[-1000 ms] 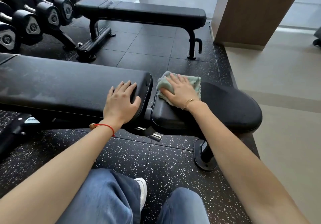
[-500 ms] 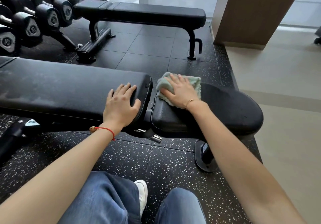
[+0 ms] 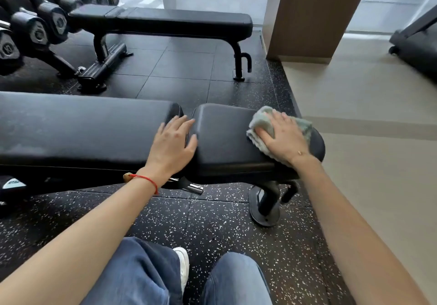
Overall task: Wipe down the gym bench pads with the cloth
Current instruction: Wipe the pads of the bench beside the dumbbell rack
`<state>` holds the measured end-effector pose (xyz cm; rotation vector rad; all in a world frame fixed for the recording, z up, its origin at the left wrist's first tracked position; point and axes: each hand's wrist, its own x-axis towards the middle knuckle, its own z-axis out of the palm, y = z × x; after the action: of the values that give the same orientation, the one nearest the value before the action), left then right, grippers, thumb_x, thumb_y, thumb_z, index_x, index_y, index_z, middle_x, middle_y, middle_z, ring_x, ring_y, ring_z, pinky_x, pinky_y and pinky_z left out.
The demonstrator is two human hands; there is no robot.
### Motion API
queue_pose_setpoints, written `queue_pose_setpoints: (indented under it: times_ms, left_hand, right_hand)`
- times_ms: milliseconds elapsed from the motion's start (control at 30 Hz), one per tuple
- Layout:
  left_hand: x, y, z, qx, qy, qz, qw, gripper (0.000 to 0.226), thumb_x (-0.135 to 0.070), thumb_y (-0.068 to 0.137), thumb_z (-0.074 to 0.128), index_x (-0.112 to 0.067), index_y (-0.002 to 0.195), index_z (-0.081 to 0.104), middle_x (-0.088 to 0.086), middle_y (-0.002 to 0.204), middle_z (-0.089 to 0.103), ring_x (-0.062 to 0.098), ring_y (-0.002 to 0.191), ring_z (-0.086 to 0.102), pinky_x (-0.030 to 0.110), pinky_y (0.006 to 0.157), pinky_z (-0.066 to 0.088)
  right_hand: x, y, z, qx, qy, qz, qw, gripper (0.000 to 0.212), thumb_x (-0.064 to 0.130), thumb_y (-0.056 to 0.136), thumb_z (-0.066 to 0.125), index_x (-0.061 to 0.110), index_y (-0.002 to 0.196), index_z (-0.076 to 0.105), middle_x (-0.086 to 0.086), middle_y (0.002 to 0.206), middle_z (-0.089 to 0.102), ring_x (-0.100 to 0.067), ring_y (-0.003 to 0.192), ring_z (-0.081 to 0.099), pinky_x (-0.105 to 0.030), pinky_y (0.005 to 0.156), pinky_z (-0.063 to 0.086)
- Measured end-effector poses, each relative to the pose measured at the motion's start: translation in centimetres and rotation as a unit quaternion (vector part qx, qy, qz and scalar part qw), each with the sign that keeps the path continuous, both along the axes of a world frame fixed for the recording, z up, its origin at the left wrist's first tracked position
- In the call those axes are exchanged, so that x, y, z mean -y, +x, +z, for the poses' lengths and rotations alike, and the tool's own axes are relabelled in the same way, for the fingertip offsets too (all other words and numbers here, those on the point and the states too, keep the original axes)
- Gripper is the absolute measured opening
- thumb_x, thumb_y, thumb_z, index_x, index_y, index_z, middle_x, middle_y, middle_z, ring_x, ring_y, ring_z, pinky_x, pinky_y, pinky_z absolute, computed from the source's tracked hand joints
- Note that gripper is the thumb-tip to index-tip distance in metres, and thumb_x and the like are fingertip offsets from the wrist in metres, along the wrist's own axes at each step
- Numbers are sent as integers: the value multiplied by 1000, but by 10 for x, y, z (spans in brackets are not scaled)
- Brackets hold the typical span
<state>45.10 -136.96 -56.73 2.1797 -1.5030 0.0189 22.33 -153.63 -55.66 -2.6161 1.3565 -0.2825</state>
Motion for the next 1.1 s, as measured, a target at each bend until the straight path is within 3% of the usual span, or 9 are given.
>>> queue_pose_setpoints:
  times_ms: [133,267,333,433,533,667,833,967,1100]
  left_hand:
    - [22,-31,-6,10,12,-36,999,51,-31,97,48,-17,145,43,5,154,37,20,146,27,42,121,16]
    - [25,-32,-13,-1,18,-43,999,52,-31,97,47,-13,145,42,8,154,37,23,144,29,42,120,19]
    - [25,-32,-13,2,8,-45,999,52,-33,96,44,-11,143,45,11,152,39,26,142,32,43,120,22]
    - [26,-36,-14,19,-8,-36,999,57,-35,90,39,-7,138,50,14,147,45,30,138,38,45,118,25]
    - [26,-37,-13,23,-8,-32,999,57,-36,89,39,-7,137,51,14,145,47,30,136,39,44,117,26]
    - [24,-32,-12,36,19,-40,998,61,-42,89,34,-14,142,46,8,149,43,24,141,34,45,120,19]
    - [10,-8,-7,47,28,-27,998,60,-44,92,36,-19,146,40,4,154,37,21,145,27,46,121,12]
    - [-16,27,-7,64,25,32,997,51,-32,97,48,-16,145,41,7,154,37,23,146,26,49,121,10]
    - [-32,49,-8,60,33,83,994,51,-30,97,48,-13,145,42,10,153,38,26,145,27,51,120,12]
  right_hand:
    - [3,28,-5,-32,-2,40,999,69,56,99,32,21,155,14,-2,163,13,-24,150,8,-38,121,1]
    - [-46,-26,-8,40,-9,162,986,69,63,95,29,27,154,21,4,162,20,-18,149,12,-36,122,1]
    - [-37,-57,-11,63,-11,135,989,71,67,92,28,29,152,25,7,160,23,-16,148,15,-33,122,2]
    - [13,-70,-11,69,-1,8,998,72,65,91,34,24,151,32,2,158,30,-21,146,22,-35,122,9]
    - [44,-38,-7,8,-2,-13,1000,68,59,97,35,20,152,29,-2,159,29,-24,146,22,-40,121,11]
    - [19,-23,-5,2,16,107,994,72,62,96,28,21,155,17,1,162,16,-19,150,9,-36,122,0]
    - [-38,-66,-9,14,-8,235,972,67,68,93,24,40,153,13,13,162,12,-11,150,2,-35,123,-3]
    - [-54,-44,-11,-4,-79,237,968,73,70,92,33,35,154,18,9,162,16,-20,151,11,-41,123,4]
    - [-94,45,-24,-30,-138,318,937,79,72,88,37,29,153,25,0,160,25,-29,147,22,-46,122,12]
